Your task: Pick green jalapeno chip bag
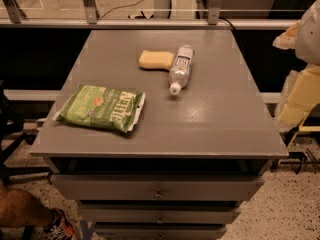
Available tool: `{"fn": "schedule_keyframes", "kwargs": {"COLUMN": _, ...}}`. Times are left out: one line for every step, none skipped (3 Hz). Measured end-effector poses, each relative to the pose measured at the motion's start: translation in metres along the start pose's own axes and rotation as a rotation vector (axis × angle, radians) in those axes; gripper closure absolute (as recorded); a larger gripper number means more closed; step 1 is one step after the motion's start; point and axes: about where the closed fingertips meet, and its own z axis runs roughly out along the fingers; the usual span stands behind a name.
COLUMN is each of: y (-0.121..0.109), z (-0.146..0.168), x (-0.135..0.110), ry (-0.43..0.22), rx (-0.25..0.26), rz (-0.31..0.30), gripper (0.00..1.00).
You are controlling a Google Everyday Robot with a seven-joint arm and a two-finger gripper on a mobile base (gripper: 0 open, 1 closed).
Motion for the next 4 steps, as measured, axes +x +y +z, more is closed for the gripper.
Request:
{"fn": "schedule_keyframes", "kwargs": {"y": 0.000, "z": 0.000, "x": 0.000, "ry": 0.000, "rx": 0.000, "rz": 0.000, "gripper": 0.00}}
{"fn": "schedule_keyframes", "kwargs": {"y": -0.014, "z": 0.010, "x": -0.015, "ry": -0.036, "rx": -0.024, "rz": -0.035, "gripper": 0.00}}
{"fn": "schedule_keyframes", "kwargs": {"y": -0.038, "z": 0.039, "x": -0.058, "ry": -0.135, "rx": -0.104, "rz": -0.133, "gripper": 0.00}}
{"fn": "schedule_keyframes", "kwargs": {"y": -0.053, "z": 0.068, "x": -0.105, "ry": -0.228, "rx": -0.186, "rz": -0.222, "gripper": 0.00}}
